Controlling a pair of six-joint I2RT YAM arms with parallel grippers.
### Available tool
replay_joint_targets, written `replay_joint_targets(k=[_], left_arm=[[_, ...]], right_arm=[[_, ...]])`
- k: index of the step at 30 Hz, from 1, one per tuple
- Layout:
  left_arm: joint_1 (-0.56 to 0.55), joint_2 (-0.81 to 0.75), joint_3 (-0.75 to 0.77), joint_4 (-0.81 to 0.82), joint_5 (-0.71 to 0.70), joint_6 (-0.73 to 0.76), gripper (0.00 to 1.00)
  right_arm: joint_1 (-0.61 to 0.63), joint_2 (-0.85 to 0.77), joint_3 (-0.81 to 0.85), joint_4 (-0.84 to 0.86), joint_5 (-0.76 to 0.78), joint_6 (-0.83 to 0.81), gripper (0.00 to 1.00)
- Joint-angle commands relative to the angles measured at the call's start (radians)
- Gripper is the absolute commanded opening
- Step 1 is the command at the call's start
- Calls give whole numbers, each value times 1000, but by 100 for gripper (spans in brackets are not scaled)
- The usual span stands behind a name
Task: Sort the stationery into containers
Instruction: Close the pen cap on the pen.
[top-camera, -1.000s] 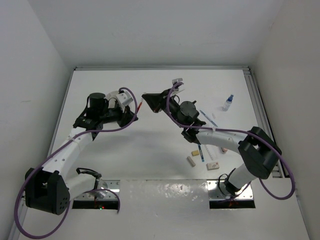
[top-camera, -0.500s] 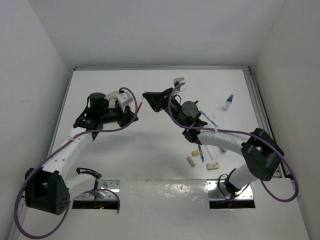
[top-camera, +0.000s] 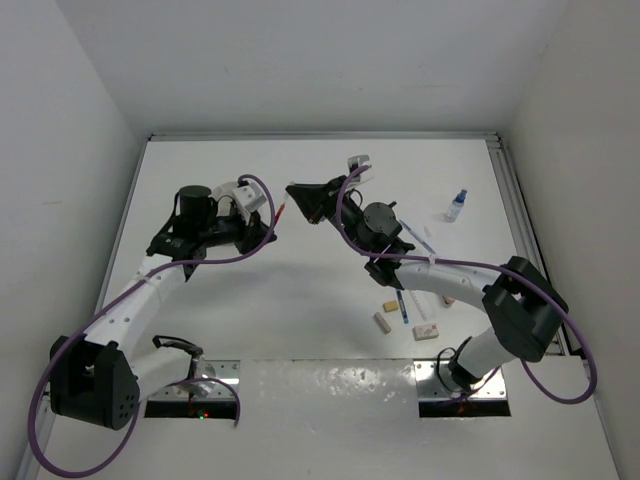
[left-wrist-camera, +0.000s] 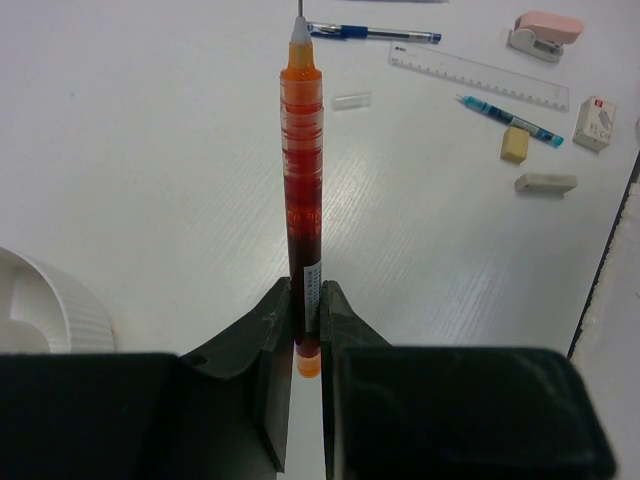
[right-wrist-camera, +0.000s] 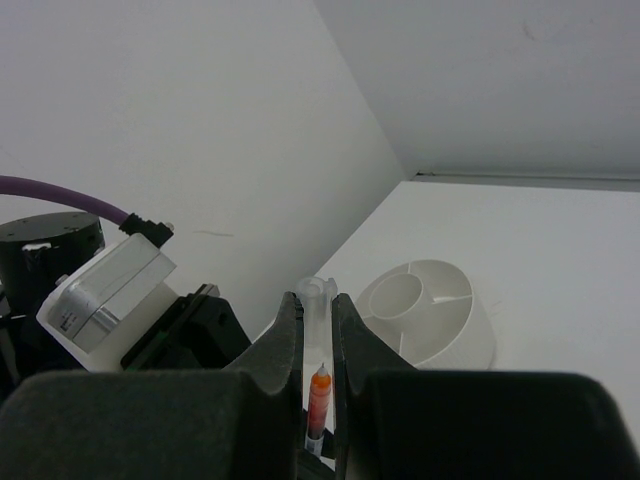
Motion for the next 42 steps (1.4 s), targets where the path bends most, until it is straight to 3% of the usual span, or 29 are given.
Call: replay_joint_targets(k=[1, 34, 42], left_arm=[[-7, -15, 34, 21, 18, -1, 0], [-6, -31, 20, 41, 12, -20, 0], [1, -16, 5, 173, 47, -205, 0]], right_arm=[[6, -2, 10, 27, -8, -7, 0], [12, 31, -16, 30, -33, 48, 0], [36, 56, -30, 39, -60, 60, 0]])
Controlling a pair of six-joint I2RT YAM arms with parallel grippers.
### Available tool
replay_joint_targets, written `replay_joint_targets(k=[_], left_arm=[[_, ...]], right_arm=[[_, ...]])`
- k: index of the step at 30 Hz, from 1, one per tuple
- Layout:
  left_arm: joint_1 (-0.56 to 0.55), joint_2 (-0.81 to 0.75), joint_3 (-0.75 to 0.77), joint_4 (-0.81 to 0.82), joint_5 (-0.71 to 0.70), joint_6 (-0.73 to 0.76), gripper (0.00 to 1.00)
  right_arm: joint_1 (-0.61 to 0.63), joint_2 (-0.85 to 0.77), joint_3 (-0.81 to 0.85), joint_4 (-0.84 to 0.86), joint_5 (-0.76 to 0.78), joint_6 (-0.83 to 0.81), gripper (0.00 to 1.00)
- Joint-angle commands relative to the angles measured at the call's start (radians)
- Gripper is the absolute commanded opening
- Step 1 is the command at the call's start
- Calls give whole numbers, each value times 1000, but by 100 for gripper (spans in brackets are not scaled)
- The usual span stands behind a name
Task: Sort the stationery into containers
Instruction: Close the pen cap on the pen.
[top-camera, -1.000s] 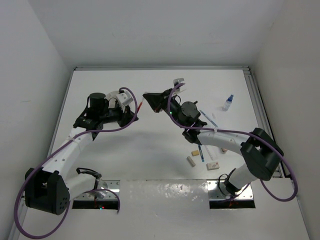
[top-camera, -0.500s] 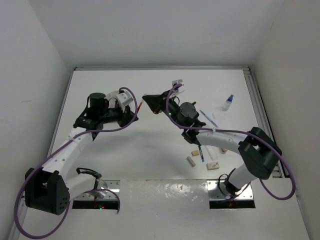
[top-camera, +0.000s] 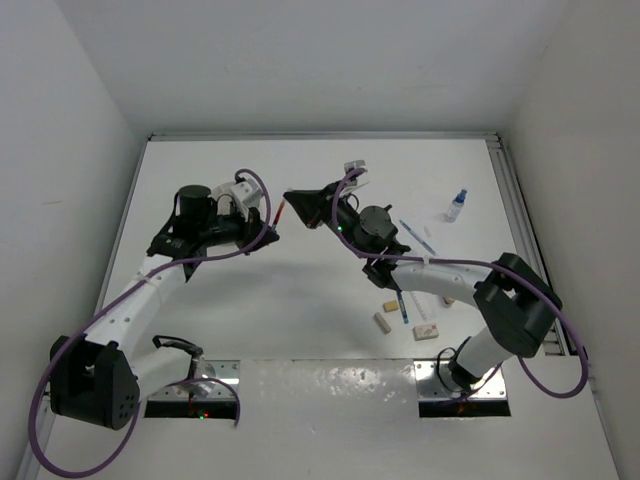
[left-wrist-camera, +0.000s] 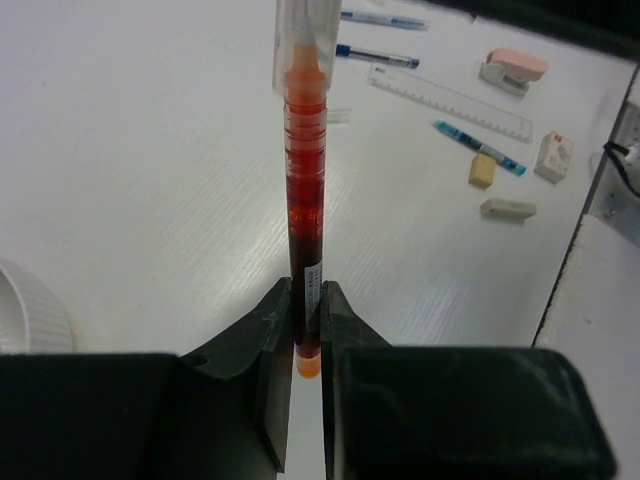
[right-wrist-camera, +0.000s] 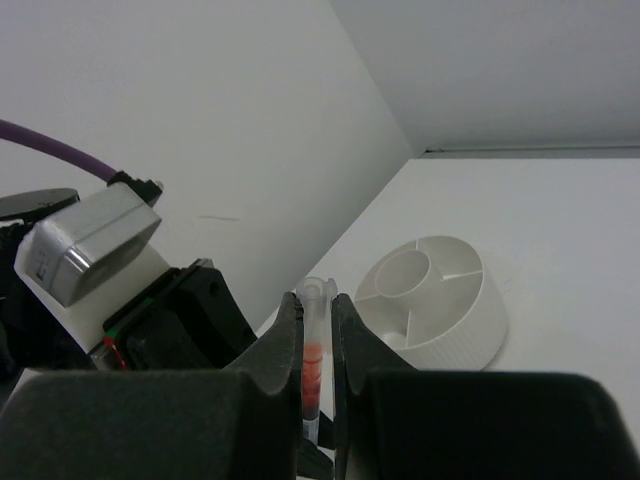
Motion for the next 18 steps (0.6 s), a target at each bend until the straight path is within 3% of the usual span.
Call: replay_joint_targets(k=[1, 11, 18], left_arm=[[2, -17, 5, 177, 53, -111, 0], [3, -6, 19, 194, 70, -128, 0], [62, 8, 28, 337, 116, -214, 0]], right_arm=[[30, 25, -14, 20, -43, 19, 0], [40, 42, -11, -26, -58, -30, 0], [53, 4, -68, -81, -72, -50, 0]])
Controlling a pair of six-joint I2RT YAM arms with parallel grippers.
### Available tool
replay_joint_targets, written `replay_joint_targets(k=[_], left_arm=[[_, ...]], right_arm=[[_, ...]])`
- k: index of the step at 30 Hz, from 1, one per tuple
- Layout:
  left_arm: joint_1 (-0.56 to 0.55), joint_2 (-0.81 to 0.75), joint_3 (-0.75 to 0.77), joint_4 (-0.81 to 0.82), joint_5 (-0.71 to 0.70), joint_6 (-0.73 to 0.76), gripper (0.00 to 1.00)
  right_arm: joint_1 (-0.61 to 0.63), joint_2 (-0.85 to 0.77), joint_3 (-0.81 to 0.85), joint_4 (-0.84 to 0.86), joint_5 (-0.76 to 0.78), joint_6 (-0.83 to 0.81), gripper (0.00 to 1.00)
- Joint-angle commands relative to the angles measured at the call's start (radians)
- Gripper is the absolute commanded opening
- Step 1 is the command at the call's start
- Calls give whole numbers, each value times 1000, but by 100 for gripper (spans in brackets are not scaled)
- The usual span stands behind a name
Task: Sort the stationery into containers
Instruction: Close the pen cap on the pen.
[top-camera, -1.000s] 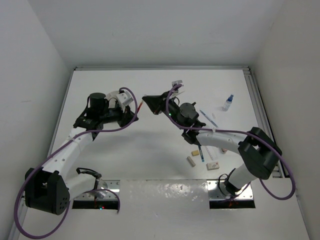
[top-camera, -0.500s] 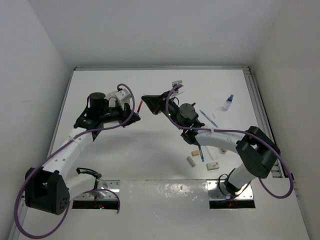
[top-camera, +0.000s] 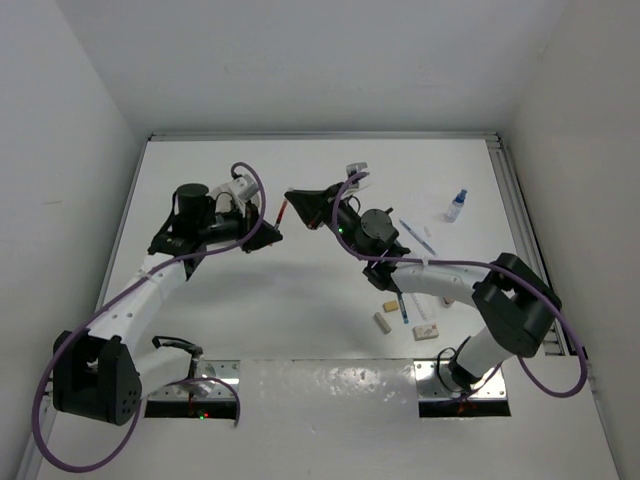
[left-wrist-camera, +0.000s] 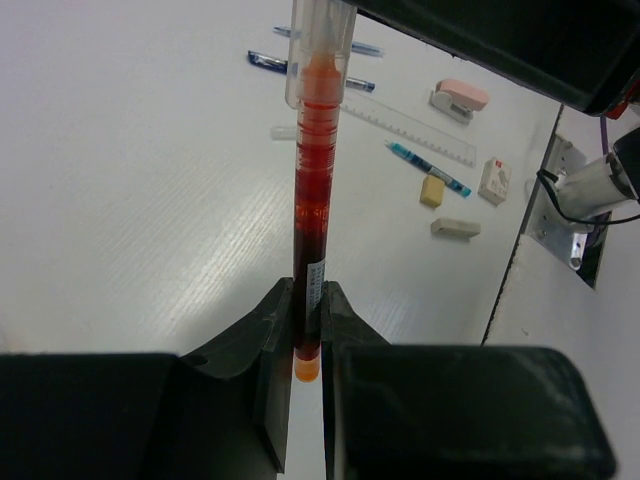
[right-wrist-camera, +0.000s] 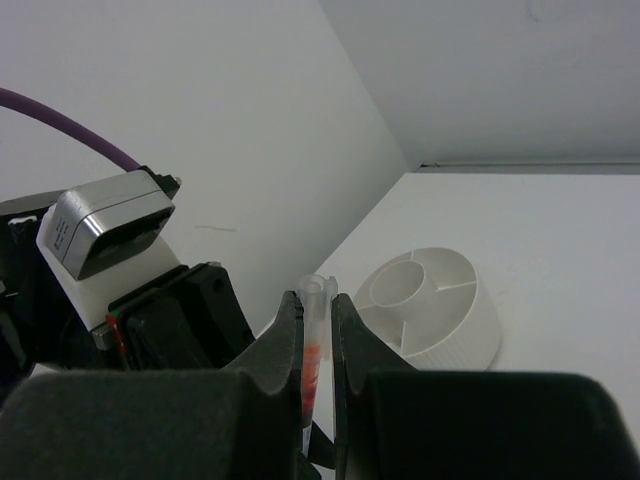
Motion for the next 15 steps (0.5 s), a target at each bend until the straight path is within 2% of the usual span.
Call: replay_joint_targets(k=[1, 11, 15], left_arm=[[38, -9, 46, 252, 27, -58, 0], [33, -1, 58, 226, 23, -9, 0], [36, 3, 58, 284, 14, -22, 0]], right_arm=[[54, -9, -47, -151, -87, -63, 0], [67, 20, -54, -211, -121, -79, 0], [81, 37, -60, -219, -161, -69, 0]])
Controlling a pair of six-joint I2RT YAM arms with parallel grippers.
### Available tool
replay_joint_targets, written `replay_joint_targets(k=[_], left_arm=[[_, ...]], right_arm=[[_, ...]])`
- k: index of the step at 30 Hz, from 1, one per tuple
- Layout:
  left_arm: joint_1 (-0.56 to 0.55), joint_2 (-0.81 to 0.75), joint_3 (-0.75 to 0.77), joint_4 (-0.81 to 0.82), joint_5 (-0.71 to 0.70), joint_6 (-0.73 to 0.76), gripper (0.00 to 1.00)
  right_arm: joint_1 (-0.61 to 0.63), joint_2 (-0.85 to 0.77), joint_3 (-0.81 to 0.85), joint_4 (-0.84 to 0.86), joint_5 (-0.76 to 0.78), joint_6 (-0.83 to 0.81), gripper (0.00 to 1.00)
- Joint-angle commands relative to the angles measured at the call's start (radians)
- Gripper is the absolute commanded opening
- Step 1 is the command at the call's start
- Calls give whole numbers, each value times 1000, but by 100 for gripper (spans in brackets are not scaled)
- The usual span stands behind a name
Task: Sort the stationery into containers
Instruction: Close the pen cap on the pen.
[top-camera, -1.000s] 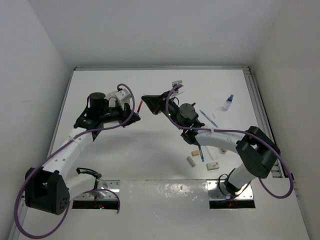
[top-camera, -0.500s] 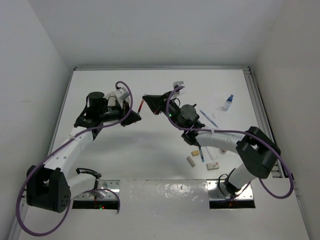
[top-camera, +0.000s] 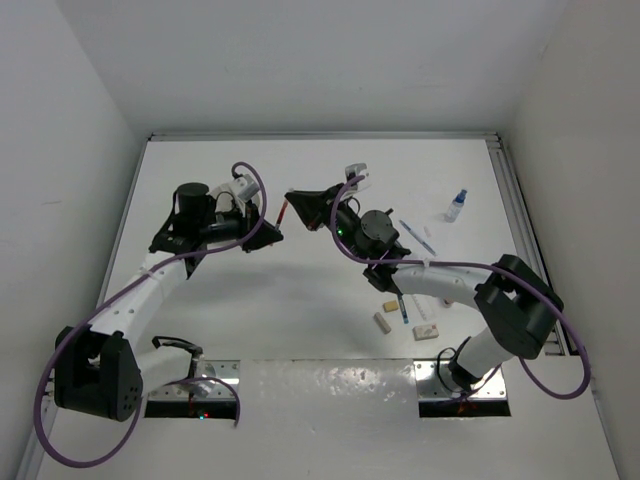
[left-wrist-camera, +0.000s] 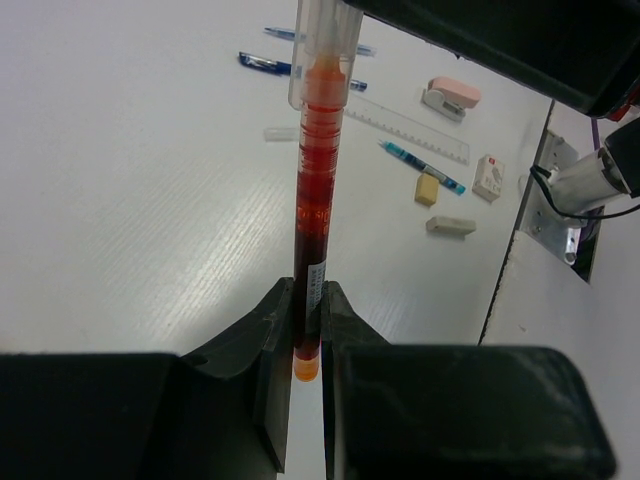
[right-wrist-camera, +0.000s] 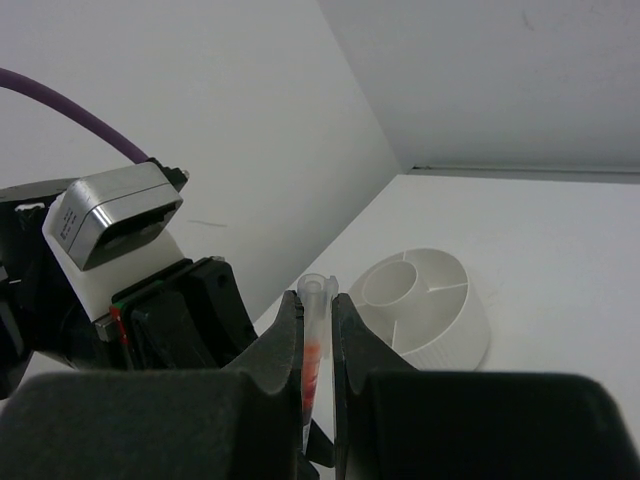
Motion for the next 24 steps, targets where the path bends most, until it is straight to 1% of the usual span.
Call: replay_joint_targets(k=[1, 6, 7, 8, 24], left_arm=[[28, -18, 61, 275, -26, -29, 0], [33, -6, 57, 376, -22, -60, 0], [31, 0, 51, 392, -25, -103, 0], [31, -1, 49, 410, -25, -108, 0], [38, -6, 41, 432, -45, -106, 0]], right_arm=[[75, 51, -62, -192, -170, -11, 0], [92, 64, -76, -229, -170, -34, 0], [96, 68, -77, -232, -176, -34, 0], [96, 71, -82, -232, -174, -30, 0], [115, 108, -111, -286, -176, -70, 0]])
